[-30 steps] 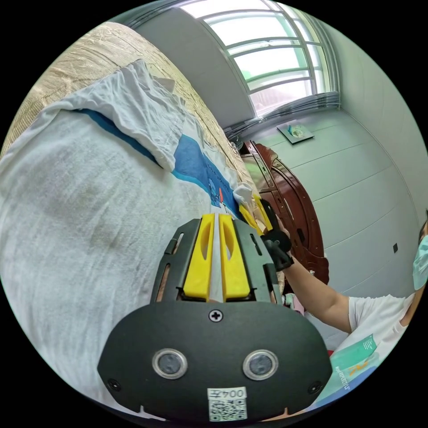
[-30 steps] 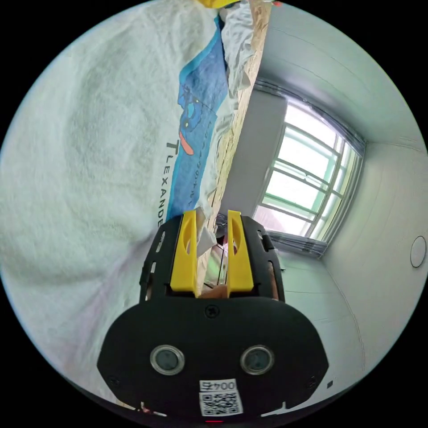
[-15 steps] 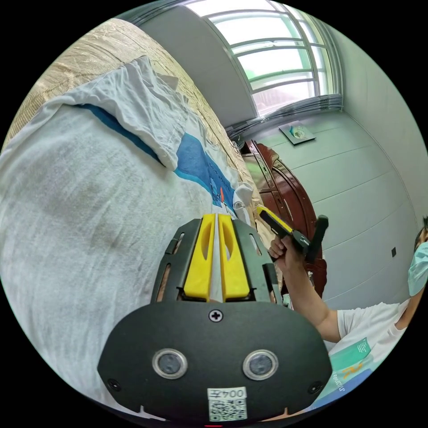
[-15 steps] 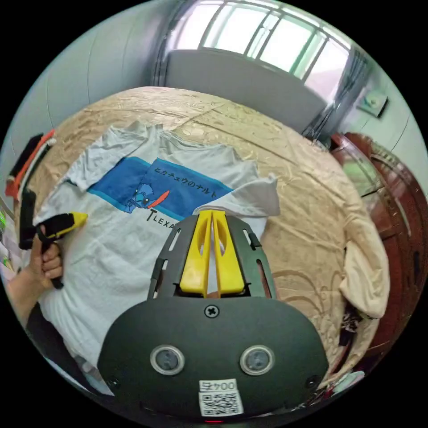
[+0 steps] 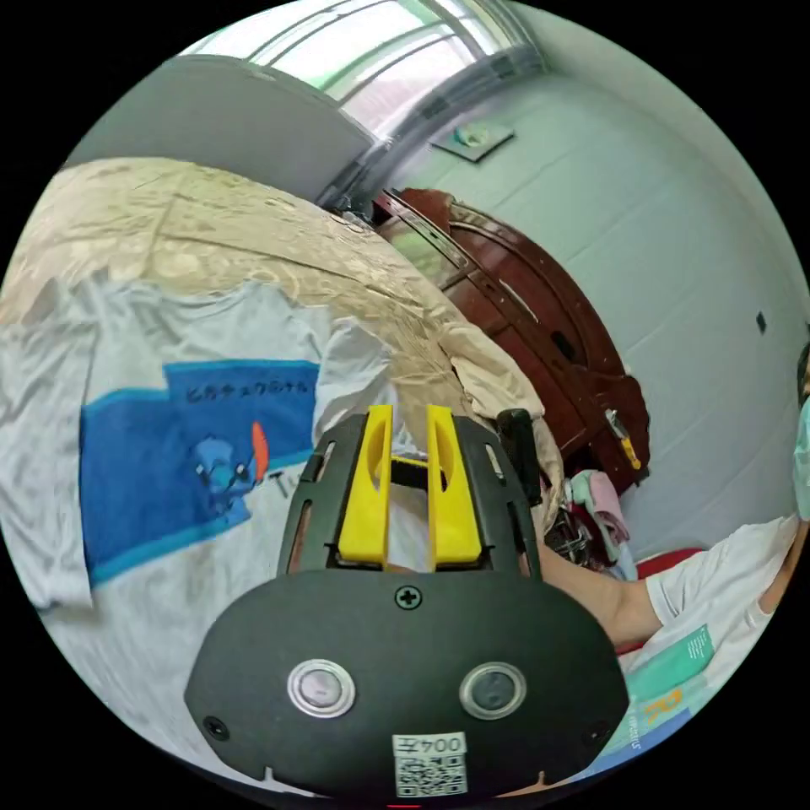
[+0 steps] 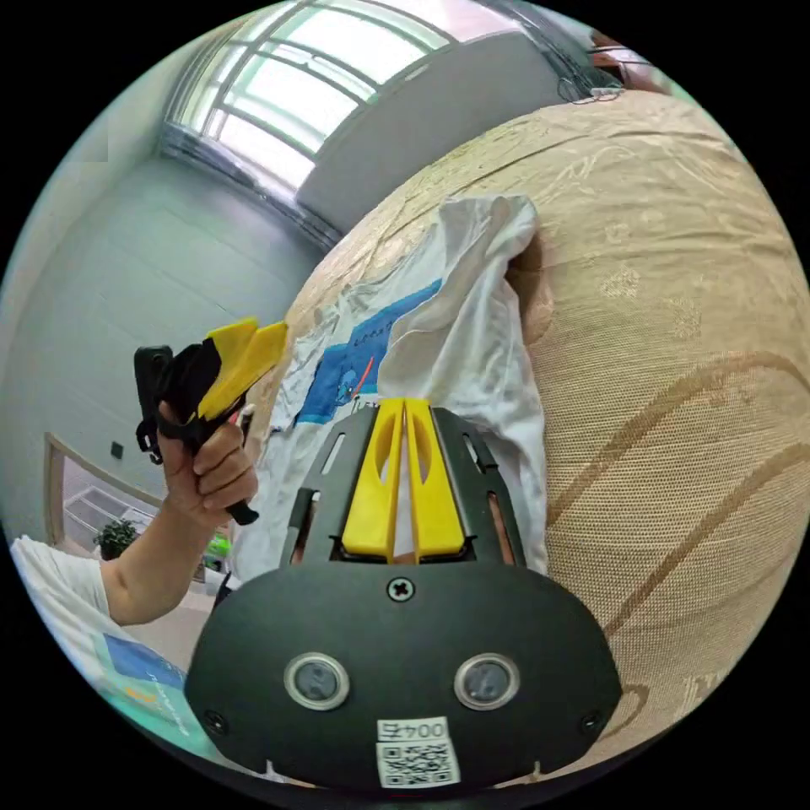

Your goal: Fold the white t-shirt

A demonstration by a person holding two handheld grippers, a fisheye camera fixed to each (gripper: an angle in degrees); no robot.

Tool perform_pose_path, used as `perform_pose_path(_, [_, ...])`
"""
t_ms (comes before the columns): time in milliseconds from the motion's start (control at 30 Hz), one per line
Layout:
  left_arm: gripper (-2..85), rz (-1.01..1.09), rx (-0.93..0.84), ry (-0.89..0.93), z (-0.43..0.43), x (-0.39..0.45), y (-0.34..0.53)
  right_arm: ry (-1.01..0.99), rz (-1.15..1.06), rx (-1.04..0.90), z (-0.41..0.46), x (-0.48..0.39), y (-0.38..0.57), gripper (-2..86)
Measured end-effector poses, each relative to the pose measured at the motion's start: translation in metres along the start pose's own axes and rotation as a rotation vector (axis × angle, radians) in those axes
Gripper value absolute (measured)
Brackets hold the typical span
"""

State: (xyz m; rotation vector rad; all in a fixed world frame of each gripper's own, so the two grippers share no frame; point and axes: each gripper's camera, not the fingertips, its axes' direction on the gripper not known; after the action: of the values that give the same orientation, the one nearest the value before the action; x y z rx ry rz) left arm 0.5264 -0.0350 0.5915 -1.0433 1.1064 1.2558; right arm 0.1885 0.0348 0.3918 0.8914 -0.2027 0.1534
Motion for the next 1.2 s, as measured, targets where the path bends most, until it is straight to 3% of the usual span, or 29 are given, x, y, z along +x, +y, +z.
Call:
perform_pose_path(67, [6.9, 0.062, -0.097, -0.045, 0.061, 0.034, -0.053, -0.116, 0.079, 0.075, -0.015, 0.053, 0.01, -0.7])
perform_pose_path(233, [6.4, 0.078, -0.304, -0.088, 0.183, 0.069, -0.132, -0.101, 0.066, 0.091, -0.024, 0.099, 0.02, -0.8])
perform_pose_path(300, [5.2, 0.084, -0.359, -0.192, 0.208, 0.075, -0.153, -0.129, 0.079, 0.103, -0.028, 0.119, 0.024, -0.8])
perform_pose_path(367, [4.2, 0.066, -0.281, -0.276, 0.189, 0.074, -0.171, -0.126, 0.084, 0.127, -0.033, 0.137, 0.03, -0.8])
perform_pose_path(500, [3.3, -0.169, 0.125, -0.469, 0.06, 0.049, -0.193, -0.125, 0.09, 0.128, -0.035, 0.16, 0.035, -0.8])
perform_pose_path(567, [3.3, -0.266, 0.171, -0.466, 0.029, 0.037, -0.191, -0.119, 0.089, 0.133, -0.036, 0.172, 0.039, -0.8])
perform_pose_path(633, [4.8, -0.187, 0.127, -0.362, 0.04, 0.06, -0.197, -0.119, 0.09, 0.141, -0.037, 0.18, 0.042, -0.8])
perform_pose_path(733, [11.4, 0.033, -0.049, -0.422, 0.114, 0.139, -0.216, -0.119, 0.091, 0.147, -0.037, 0.19, 0.047, -0.8])
perform_pose_path(867, [19.0, 0.248, -0.252, -0.695, 0.225, 0.216, -0.235, -0.113, 0.095, 0.144, -0.035, 0.201, 0.051, -0.7])
perform_pose_path(1000, [18.6, 0.235, -0.313, -0.856, 0.284, 0.227, -0.24, -0.117, 0.097, 0.145, -0.034, 0.207, 0.054, -0.7])
perform_pose_path(1200, [9.0, 0.11, -0.204, -0.85, 0.27, 0.192, -0.235, -0.123, 0.099, 0.149, -0.032, 0.21, 0.058, -0.8])
